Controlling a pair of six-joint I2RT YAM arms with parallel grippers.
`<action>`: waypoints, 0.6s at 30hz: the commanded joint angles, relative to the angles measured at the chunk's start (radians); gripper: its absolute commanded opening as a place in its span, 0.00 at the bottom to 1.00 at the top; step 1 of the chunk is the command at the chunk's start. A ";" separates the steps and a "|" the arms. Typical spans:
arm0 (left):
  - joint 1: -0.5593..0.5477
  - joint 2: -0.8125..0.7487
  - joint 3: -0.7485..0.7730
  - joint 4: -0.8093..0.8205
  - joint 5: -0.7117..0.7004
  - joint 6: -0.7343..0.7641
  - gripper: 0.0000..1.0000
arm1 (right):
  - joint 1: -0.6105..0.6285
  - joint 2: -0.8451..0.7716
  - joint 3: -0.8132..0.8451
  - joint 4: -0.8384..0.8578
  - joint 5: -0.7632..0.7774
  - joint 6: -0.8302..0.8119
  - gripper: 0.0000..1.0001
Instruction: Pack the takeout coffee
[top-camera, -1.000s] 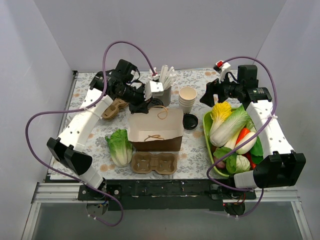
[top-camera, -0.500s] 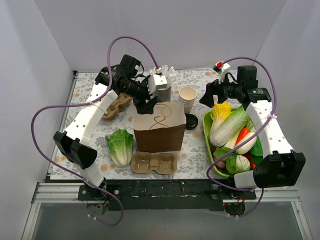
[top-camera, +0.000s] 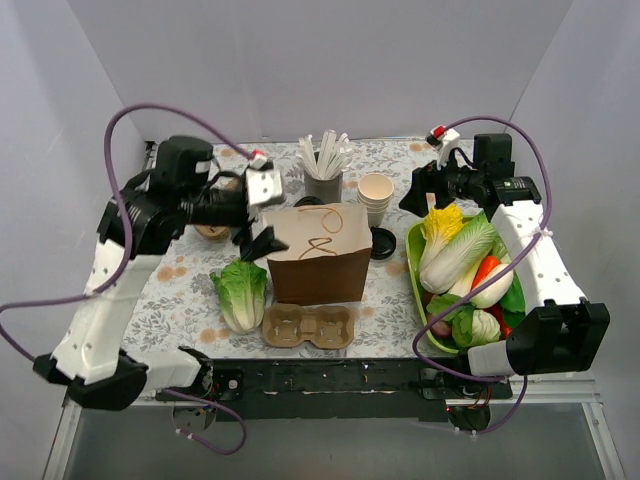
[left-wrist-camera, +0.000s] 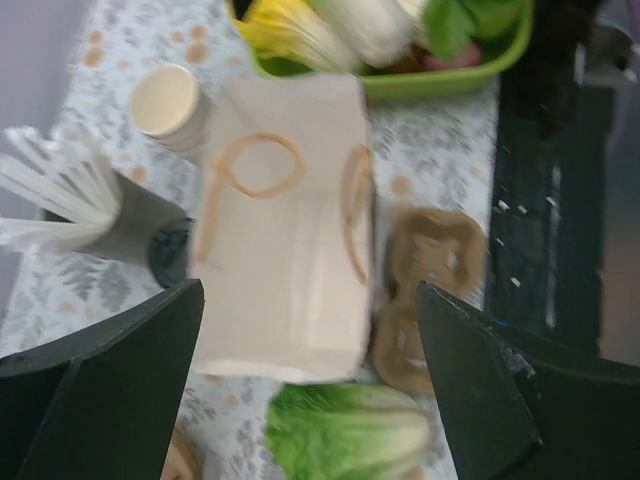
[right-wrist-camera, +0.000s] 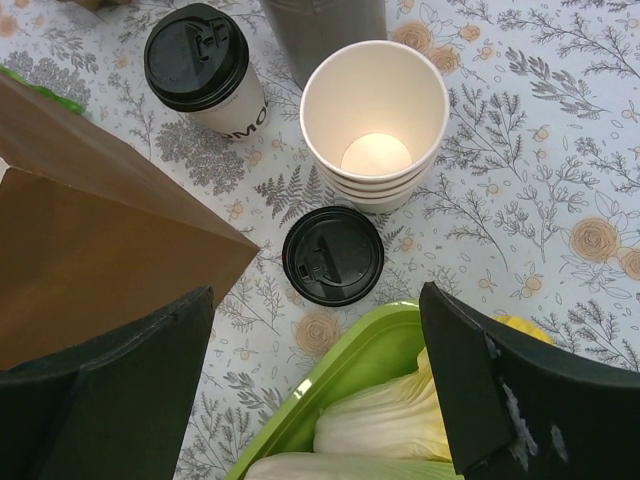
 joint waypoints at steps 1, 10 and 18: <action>-0.011 -0.139 -0.213 -0.164 0.159 0.122 0.85 | -0.004 0.010 0.005 0.021 -0.024 0.003 0.91; -0.094 -0.237 -0.607 -0.135 0.213 0.290 0.68 | -0.004 0.027 0.018 0.016 -0.033 -0.001 0.91; -0.266 -0.375 -1.013 0.383 0.092 0.104 0.66 | -0.004 0.011 0.007 0.001 -0.025 -0.018 0.91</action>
